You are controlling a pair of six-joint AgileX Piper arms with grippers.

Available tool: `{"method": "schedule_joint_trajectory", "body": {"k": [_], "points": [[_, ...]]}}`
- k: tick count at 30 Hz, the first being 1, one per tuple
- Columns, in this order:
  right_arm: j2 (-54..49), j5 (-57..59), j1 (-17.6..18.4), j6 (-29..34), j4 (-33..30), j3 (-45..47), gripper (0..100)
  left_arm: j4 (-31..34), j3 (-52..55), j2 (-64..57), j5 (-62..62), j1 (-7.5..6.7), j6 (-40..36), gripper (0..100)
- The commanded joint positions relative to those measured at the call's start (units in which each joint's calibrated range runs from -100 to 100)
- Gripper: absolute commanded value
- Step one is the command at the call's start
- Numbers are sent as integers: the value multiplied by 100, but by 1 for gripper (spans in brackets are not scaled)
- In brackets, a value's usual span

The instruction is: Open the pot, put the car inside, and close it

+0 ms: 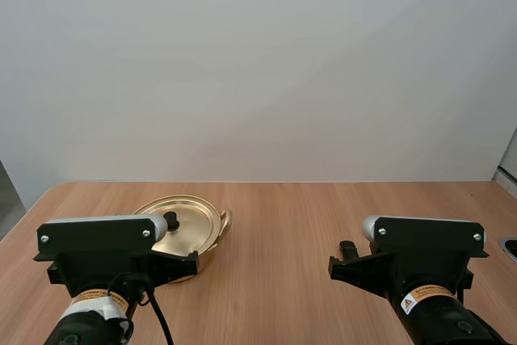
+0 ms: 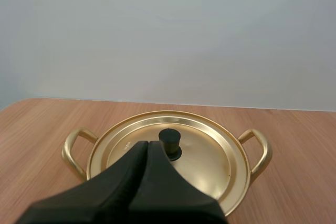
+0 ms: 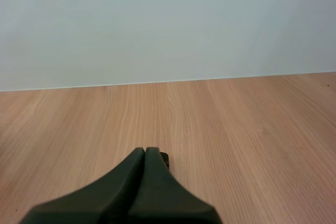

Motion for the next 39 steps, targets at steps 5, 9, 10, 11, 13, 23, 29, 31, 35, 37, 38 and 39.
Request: {"method": "schedule_joint_trajectory", "body": {"k": [5,9,10,11,13,23,29,31,35,37,38,39], "points": [[0,0,1,2,2,0,0,7,0,0,-9,2,-1,0],[0,0,1,2,2,0,0,7,0,0,-9,2,-1,0],[0,0,1,2,2,0,0,7,0,0,-9,2,-1,0],[0,0,1,2,2,0,0,7,0,0,-9,2,-1,0],[0,0,1,2,16,0,0,7,0,0,-9,2,-1,0],[0,-197,1,2,2,0,0,125,0,0,-736,2,326,0],[0,-2340,1,2,-702,0,0,190,-612,0,-1881,2,813,0],[0,-2831,1,-16,-1156,0,0,190,-907,0,-1785,2,1213,0],[0,-3368,1,-116,-1861,0,0,86,-1440,0,-1132,-5,1190,0],[0,-3347,1,-121,-2055,-126,0,-31,-1625,0,-394,-13,853,0],[0,-3295,1,-121,-2147,-279,0,-31,-1684,0,-122,-13,764,0],[0,-3276,1,-121,-2184,-456,0,-19,-1719,0,-82,-13,764,0]]}}
